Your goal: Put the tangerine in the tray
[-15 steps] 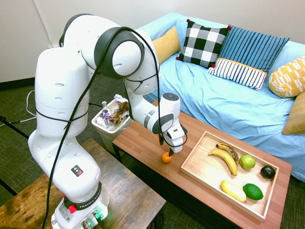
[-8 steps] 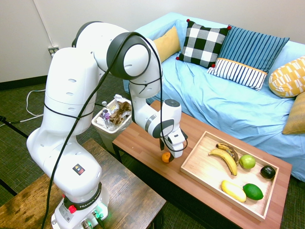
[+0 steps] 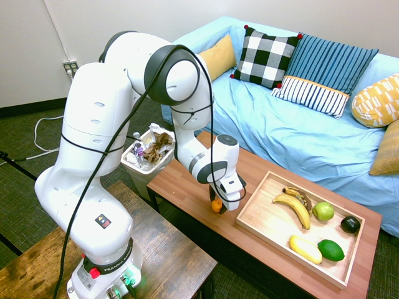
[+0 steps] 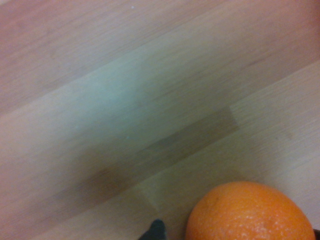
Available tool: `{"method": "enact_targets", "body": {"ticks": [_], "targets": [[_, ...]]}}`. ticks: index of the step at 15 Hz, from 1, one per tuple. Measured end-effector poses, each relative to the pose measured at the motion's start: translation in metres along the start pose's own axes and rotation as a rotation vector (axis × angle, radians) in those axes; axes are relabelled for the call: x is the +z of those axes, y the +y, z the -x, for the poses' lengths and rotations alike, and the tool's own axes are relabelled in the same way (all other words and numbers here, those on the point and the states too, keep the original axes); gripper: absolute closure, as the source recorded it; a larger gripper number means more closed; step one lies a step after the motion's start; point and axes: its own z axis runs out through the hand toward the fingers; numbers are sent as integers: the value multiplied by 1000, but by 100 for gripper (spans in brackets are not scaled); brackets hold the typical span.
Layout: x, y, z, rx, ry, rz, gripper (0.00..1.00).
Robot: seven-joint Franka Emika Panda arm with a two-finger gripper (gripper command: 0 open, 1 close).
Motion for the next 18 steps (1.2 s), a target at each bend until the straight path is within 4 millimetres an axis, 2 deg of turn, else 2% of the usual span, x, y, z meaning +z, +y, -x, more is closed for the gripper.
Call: {"method": "enact_targets", "body": {"ticks": [4, 7, 10, 12, 13, 15, 18], "targets": [[-12, 0, 1, -16, -4, -18, 100], [-45, 5, -7, -20, -7, -44, 100], [-105, 12, -41, -6, 10, -82, 100], [-146, 17, -75, 26, 19, -102, 100], [-158, 19, -92, 49, 23, -109, 100], [-160, 22, -122, 88, 34, -107, 100], [-126, 19, -159, 139, 30, -64, 100]]}}
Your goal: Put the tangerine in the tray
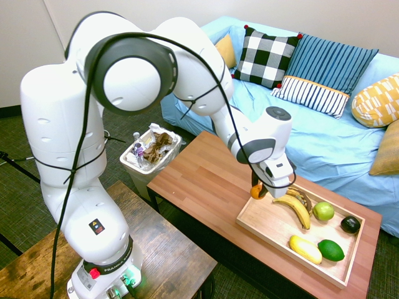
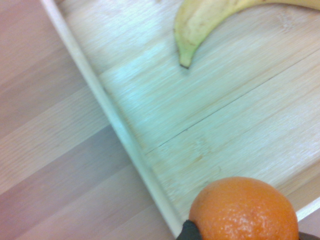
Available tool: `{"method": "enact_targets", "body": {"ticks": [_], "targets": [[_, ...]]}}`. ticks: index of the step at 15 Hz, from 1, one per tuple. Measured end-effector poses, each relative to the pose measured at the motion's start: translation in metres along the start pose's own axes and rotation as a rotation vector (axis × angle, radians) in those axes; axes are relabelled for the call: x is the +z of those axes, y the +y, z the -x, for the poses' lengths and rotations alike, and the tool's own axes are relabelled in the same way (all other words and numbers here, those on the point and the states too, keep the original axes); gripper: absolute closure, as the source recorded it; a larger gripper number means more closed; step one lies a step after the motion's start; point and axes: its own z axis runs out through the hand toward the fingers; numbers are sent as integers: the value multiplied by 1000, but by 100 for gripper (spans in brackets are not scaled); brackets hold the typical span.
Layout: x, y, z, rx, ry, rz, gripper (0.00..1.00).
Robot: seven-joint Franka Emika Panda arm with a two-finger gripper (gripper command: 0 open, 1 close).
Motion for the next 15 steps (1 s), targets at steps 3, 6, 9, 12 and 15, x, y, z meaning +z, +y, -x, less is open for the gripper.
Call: {"method": "enact_targets", "body": {"ticks": [3, 6, 9, 12, 15], "targets": [[40, -6, -31, 53, 1, 29, 100], [73, -15, -45, 90, -11, 46, 100], [98, -21, -58, 122, -15, 55, 100], [107, -22, -62, 127, -20, 56, 0], [107, -22, -63, 119, -26, 51, 0]]}}
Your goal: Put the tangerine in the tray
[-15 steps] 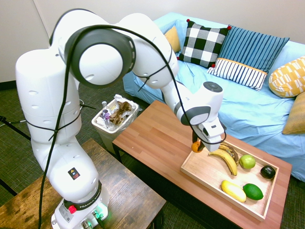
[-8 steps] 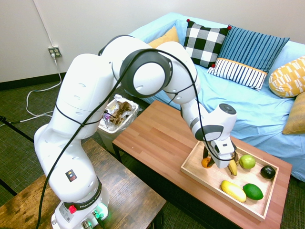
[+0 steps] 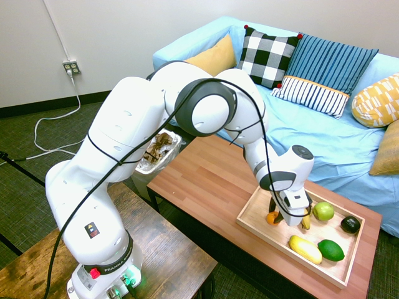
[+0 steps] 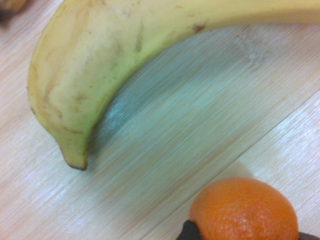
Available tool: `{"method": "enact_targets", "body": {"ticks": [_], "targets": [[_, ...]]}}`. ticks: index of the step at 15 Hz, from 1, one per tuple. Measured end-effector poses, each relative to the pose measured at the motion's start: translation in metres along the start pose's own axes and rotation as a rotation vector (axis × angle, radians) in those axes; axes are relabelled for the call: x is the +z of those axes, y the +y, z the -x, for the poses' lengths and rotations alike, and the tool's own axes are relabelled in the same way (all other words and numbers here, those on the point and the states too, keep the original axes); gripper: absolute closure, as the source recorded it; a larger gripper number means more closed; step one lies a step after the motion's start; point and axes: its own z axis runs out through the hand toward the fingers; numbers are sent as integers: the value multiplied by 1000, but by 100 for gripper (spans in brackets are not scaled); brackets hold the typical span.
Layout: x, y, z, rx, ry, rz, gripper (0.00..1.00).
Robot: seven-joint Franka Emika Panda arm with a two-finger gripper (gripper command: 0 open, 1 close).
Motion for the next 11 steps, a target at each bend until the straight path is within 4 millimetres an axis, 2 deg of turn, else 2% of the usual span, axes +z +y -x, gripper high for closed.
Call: {"method": "enact_targets", "body": {"ticks": [5, 8, 11], "targets": [[-7, -1, -3, -20, -7, -23, 0], [-36, 5, -15, -22, 0, -54, 0], [-74, 25, -15, -26, -11, -77, 0]]}}
